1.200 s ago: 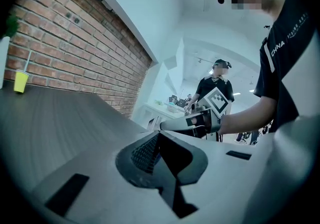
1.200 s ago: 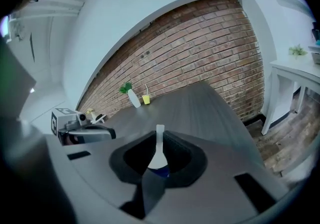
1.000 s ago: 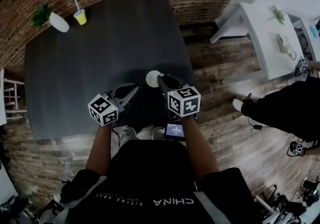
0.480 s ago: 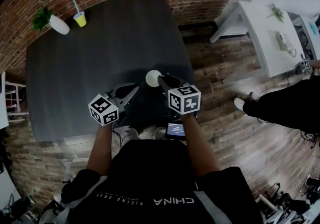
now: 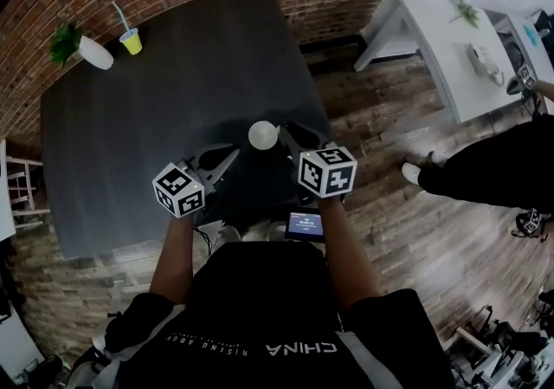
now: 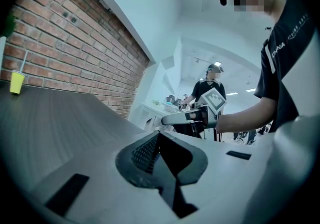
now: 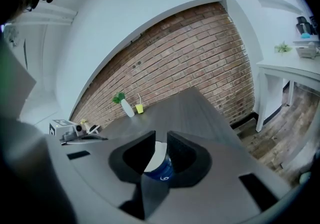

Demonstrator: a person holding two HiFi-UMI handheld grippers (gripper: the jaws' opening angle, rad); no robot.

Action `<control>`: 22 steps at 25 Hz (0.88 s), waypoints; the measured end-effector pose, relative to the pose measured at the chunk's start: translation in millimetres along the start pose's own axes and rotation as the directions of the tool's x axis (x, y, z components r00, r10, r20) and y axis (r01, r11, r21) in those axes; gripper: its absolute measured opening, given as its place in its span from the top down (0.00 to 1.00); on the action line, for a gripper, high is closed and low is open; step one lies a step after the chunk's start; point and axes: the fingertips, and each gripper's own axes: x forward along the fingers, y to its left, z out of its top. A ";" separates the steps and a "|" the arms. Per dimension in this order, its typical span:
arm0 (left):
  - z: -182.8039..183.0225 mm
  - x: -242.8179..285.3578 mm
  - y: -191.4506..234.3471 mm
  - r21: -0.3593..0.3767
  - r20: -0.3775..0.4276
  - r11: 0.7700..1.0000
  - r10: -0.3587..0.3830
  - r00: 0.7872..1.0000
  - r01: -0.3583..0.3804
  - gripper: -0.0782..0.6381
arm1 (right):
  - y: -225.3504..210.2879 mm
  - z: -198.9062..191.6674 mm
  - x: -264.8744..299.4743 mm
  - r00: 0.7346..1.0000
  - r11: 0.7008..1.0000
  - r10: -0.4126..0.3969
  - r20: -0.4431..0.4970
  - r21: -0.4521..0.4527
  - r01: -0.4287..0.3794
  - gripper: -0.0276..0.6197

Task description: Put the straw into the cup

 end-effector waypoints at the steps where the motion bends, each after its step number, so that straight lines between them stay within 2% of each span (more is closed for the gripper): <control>1: 1.1 0.8 -1.2 0.002 0.001 1.000 -0.007 1.000 0.007 0.88 | 0.5 3.8 -3.6 1.000 1.000 -0.005 0.014 -0.015 0.005 0.88; 7: 6.3 0.9 -3.6 0.033 -0.004 0.999 -0.021 1.000 0.021 0.88 | 11.9 13.8 -20.1 0.998 0.997 -0.021 0.063 -0.075 0.025 0.88; 12: 10.8 -1.5 -4.0 0.053 -0.008 0.998 -0.027 1.000 0.028 0.88 | 25.2 13.2 -33.3 0.997 0.995 0.006 0.078 -0.095 0.001 0.89; 15: 13.9 -5.7 -6.1 0.059 -0.005 0.997 -0.050 0.999 0.051 0.88 | 35.9 11.1 -38.8 0.997 0.995 0.025 0.080 -0.098 -0.017 0.89; 16: 14.8 -6.2 -7.2 0.065 -0.007 0.996 -0.061 0.998 0.061 0.89 | 38.1 11.2 -40.9 0.996 0.995 0.020 0.083 -0.102 -0.012 0.89; 17: 15.6 -6.5 -8.6 0.071 -0.010 0.995 -0.073 0.997 0.074 0.88 | 39.7 11.6 -43.2 0.996 0.995 0.012 0.088 -0.104 -0.003 0.94; 22: 18.5 -13.3 -13.7 0.085 -0.020 0.988 -0.125 0.992 0.126 0.89 | 52.1 11.7 -51.6 0.994 0.993 -0.016 0.107 -0.115 0.028 0.95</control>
